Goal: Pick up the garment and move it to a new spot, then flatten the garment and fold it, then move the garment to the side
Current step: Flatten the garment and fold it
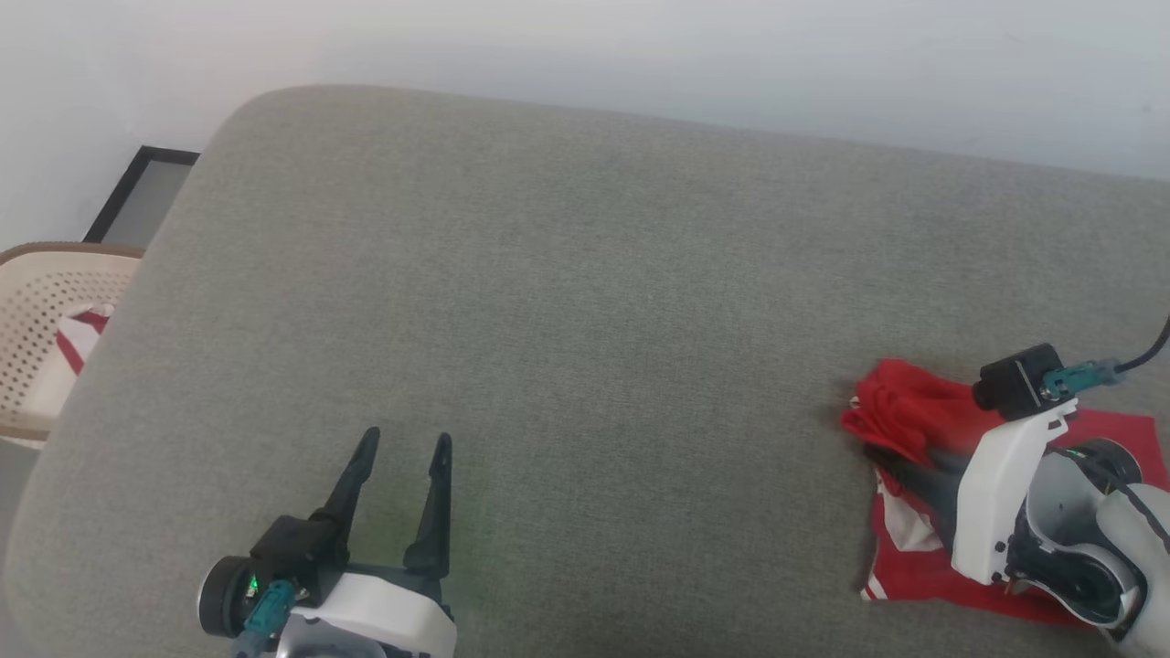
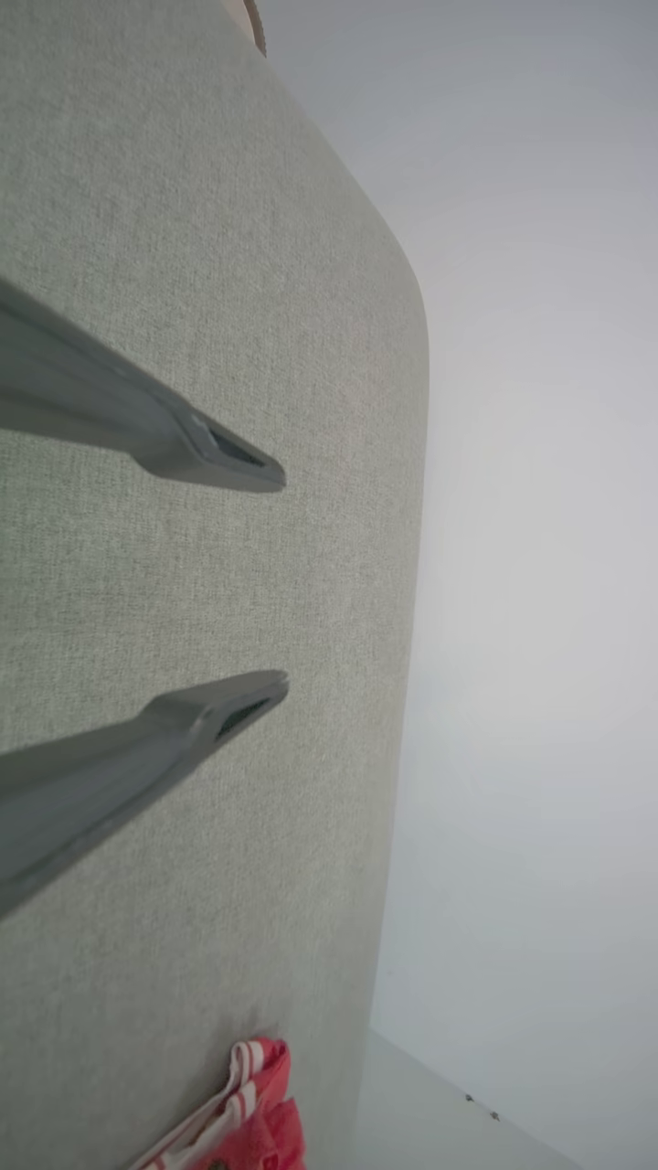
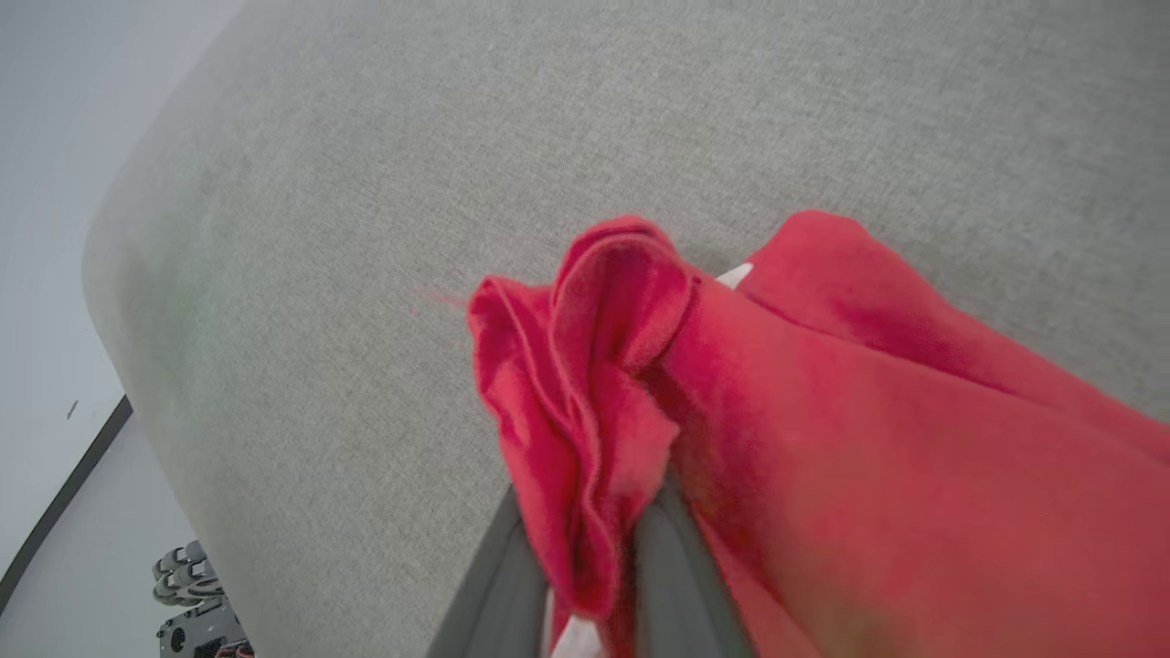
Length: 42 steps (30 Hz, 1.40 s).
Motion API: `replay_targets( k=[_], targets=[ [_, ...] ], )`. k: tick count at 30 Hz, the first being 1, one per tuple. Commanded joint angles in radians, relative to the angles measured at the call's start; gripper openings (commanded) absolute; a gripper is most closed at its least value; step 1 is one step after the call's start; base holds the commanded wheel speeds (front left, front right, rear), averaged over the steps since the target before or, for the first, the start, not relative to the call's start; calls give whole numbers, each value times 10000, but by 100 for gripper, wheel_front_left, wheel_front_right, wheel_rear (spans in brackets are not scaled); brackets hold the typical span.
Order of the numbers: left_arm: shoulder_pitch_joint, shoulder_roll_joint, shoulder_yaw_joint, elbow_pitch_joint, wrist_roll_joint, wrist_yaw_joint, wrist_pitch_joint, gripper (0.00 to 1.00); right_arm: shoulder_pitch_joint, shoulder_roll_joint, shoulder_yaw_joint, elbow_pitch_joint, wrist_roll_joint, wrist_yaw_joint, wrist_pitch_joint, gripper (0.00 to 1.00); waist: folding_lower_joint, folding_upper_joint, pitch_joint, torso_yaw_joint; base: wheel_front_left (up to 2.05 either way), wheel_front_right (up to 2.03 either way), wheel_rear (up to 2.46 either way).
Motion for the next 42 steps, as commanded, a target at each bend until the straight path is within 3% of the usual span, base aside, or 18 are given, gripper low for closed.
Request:
replay_targets(
  k=[1,2,16,24,30,36,42],
  targets=[
    [-90,-24,28,25,-8,38,-41,100,91,67,-95,33,-118,-1,-16,69,0,-1,-2,-67,0,0,0],
    [-89,-22,19,54,4,7,-41,100,109,98,-201,38,-185,-1,-92,100,0,-1,-19,-121,0,0,0],
    [-263,-15,15,387,147,-212,-41,100,450,219,-1150,-460,-293,-3,-702,100,0,-1,-374,-1556,0,0,0],
    [-478,-16,44,801,225,-306,-41,100,583,524,-1440,37,-304,-1,-2561,100,0,-1,-657,-2252,0,0,0],
    [-344,-12,530,843,347,-337,-41,100,697,807,-1360,1115,-1122,-1,-4405,100,0,-1,-959,-2486,0,0,0],
    [-14,67,1028,675,483,-384,-41,100,921,1126,-1647,1614,-1837,-1,-4994,100,0,-1,-1146,-2597,0,0,0],
    [388,57,1185,402,699,-419,-40,100,1905,1644,-3429,1262,-2847,-1,-5027,100,0,-1,-1300,-2425,0,0,0]
  ],
)
